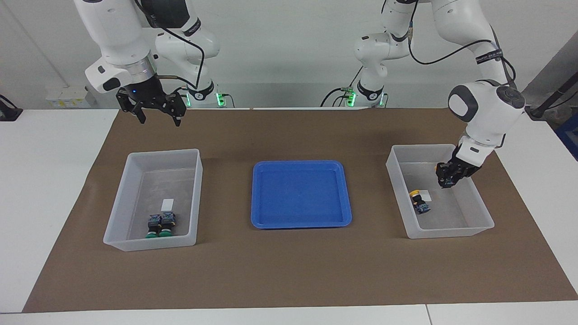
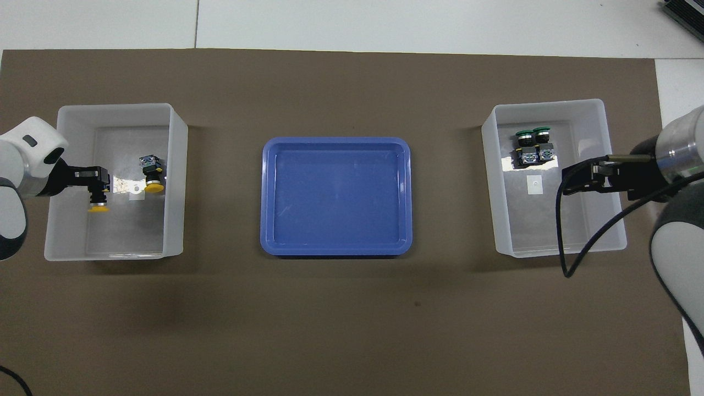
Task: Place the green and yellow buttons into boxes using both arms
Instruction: 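Carry the yellow button into the box and release it with the left gripper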
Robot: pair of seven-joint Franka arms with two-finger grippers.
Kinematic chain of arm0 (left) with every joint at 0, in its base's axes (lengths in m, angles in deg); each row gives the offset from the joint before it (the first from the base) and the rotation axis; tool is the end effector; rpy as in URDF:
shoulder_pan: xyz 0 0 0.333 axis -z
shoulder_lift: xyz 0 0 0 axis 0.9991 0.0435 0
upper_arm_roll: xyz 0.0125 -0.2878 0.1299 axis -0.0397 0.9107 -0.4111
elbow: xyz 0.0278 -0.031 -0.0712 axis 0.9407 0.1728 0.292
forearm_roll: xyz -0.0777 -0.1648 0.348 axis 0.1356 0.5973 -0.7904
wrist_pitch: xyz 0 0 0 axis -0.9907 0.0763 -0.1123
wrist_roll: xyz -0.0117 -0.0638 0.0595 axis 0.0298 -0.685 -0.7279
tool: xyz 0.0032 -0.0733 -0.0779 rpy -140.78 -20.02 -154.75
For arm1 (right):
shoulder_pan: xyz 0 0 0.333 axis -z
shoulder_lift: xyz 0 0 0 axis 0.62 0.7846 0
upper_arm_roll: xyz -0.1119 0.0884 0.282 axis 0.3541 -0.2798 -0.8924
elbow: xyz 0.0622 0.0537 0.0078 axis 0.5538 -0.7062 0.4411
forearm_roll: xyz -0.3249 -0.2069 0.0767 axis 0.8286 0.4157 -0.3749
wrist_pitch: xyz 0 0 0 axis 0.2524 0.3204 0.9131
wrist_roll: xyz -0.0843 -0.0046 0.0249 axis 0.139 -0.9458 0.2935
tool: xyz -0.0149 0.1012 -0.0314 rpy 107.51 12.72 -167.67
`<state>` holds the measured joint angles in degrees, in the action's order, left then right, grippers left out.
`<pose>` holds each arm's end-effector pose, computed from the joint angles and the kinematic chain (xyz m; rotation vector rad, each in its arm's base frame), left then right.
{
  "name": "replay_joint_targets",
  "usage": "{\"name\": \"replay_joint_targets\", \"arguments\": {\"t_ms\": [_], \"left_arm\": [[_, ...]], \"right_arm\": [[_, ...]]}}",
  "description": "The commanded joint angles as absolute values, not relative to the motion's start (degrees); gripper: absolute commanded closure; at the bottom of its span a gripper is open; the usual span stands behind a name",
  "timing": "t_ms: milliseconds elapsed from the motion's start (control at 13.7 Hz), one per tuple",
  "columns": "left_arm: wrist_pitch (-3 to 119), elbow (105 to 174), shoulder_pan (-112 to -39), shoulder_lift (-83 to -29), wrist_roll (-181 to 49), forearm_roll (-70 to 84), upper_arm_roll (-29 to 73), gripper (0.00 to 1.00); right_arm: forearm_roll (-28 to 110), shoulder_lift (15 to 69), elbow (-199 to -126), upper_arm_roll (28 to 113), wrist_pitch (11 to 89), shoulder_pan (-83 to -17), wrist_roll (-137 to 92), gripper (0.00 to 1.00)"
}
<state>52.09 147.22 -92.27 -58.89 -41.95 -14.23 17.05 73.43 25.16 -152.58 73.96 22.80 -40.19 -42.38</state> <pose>0.5840 0.0638 0.3993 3.1052 -0.0007 0.2388 0.5419 0.0516 0.6127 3.0984 -0.1640 -0.0381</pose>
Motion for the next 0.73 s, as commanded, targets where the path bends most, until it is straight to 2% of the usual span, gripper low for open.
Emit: {"name": "replay_joint_targets", "arguments": {"t_ms": [0, 364, 656], "left_arm": [[50.94, 144.72, -91.11, -59.22, -41.74, -14.12, 17.01, 0.37], [39.1, 136.11, -90.76, -58.69, -41.91, -14.12, 17.63, 0.37], [28.29, 129.79, -89.36, -60.97, -42.35, -13.77, 19.03, 0.37]], "right_arm": [[72.35, 24.98, -153.01, 74.58, 22.92, -39.81, -41.18, 0.0], [72.09, 25.07, -153.01, 74.58, 23.88, -38.67, -39.09, 0.0], [72.09, 25.5, -152.57, 74.58, 24.15, -38.49, -38.11, 0.0]]}}
